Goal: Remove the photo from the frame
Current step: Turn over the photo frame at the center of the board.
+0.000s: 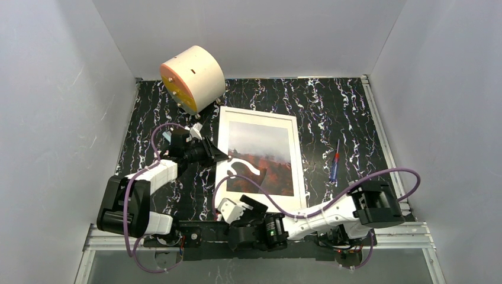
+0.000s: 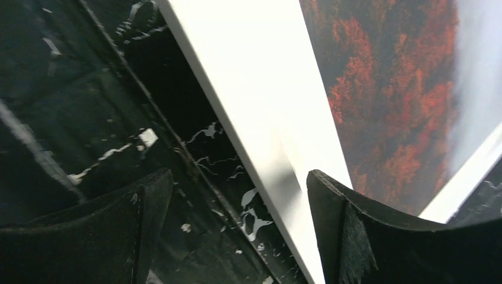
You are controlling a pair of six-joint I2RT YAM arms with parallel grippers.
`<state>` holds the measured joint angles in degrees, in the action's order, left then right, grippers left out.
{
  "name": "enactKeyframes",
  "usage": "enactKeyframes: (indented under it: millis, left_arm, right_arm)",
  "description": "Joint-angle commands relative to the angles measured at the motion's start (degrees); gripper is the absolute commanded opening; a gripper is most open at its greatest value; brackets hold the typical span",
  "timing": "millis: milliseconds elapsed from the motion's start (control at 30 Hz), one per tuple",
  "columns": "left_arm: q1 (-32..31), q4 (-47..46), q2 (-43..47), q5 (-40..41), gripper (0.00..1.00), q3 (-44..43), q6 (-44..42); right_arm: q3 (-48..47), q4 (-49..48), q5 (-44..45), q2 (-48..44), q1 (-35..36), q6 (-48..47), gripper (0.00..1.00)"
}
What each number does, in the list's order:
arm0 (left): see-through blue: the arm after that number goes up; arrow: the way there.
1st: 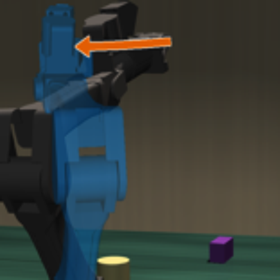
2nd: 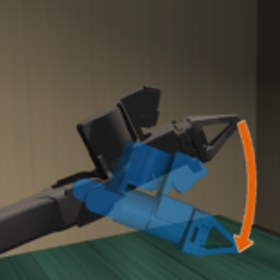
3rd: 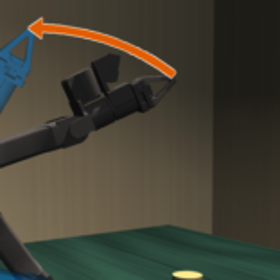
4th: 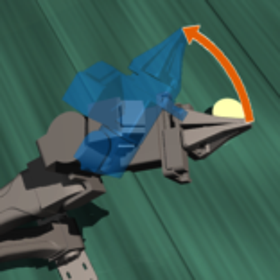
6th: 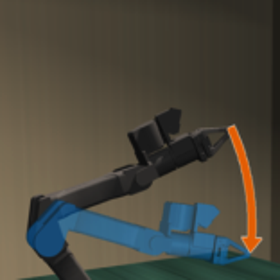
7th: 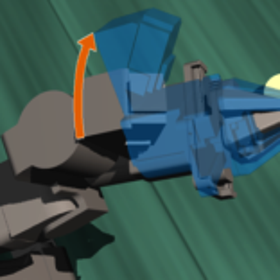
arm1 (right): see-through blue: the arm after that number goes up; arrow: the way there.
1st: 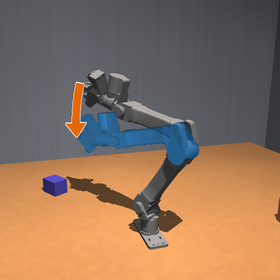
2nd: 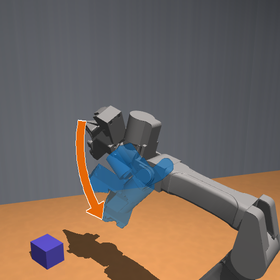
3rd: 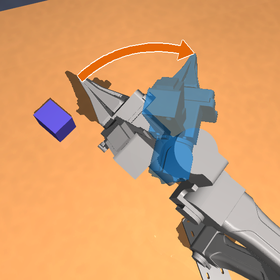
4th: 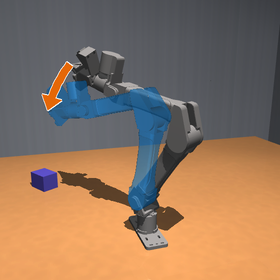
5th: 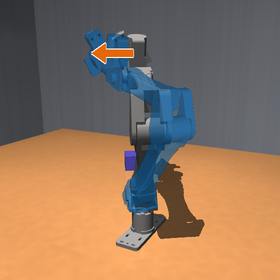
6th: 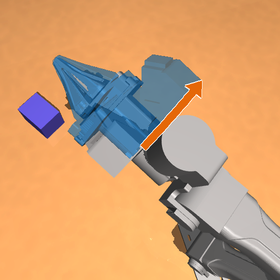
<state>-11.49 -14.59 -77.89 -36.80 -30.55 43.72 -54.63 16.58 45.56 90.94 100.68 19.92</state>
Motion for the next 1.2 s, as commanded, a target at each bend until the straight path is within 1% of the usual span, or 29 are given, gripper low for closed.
enactKeyframes:
  millis: [0,167,300,367,500,733,767,867,900,967,1000,1067,1133,1167]
  left_arm:
    - [-0.11,4.03,1.93,-0.32,0.11,-1.69,-2.86]
    - [-0.12,4.70,2.73,-0.55,0.11,-1.80,-2.86]
    - [-0.12,5.07,2.65,-0.68,0.11,-1.69,-2.98]
    - [-0.12,5.33,2.52,-0.70,0.12,-1.76,-3.28]
    - [-0.12,6.37,1.43,-1.58,0.12,-2.27,-4.55]
    - [-0.07,8.31,1.34,-2.06,0.15,-3.61,-6.04]
    - [-0.11,8.67,1.48,-1.99,0.16,-3.71,-6.18]
    - [-0.09,9.05,2.21,-1.85,0.24,-3.60,-6.06]
    - [-0.11,8.91,2.55,-1.94,0.28,-3.50,-5.83]
    - [-0.12,8.64,3.13,-2.30,0.39,-3.26,-5.67]
    - [-0.12,8.32,3.36,-2.73,0.42,-3.10,-5.46]
    - [-0.12,6.34,3.81,-3.97,0.49,-2.35,-4.35]
    - [-0.12,2.10,4.19,-5.99,0.53,-0.64,-1.64]
    - [-0.12,-0.73,4.23,-7.14,0.55,0.97,0.93]
  right_arm:
    - [-2.13,-0.12,11.12,3.78,0.87,-4.19,0.92]
    - [1.24,-4.81,11.73,2.88,0.90,-8.39,0.91]
    - [5.16,-12.44,12.01,1.29,0.79,-13.22,0.89]
    - [6.35,-14.40,12.42,1.49,0.77,-14.94,0.87]
    - [7.58,-17.58,11.89,1.79,0.76,-16.64,0.81]
    - [9.26,-22.65,13.38,2.82,0.76,-19.83,0.60]
    - [9.21,-22.72,13.40,2.77,0.80,-19.83,0.57]
    - [9.56,-23.10,14.19,2.06,0.79,-18.69,0.49]
    - [9.81,-23.47,14.72,1.73,0.76,-18.23,0.48]
    - [10.21,-23.91,15.57,1.03,0.78,-16.87,0.46]
    - [10.44,-24.02,15.89,0.74,0.78,-16.08,0.44]
    - [10.95,-24.63,16.56,0.14,0.76,-15.07,0.40]
    - [11.52,-25.44,17.02,-0.42,0.78,-14.52,0.39]
    - [11.75,-25.72,17.14,-0.67,0.79,-14.03,0.36]
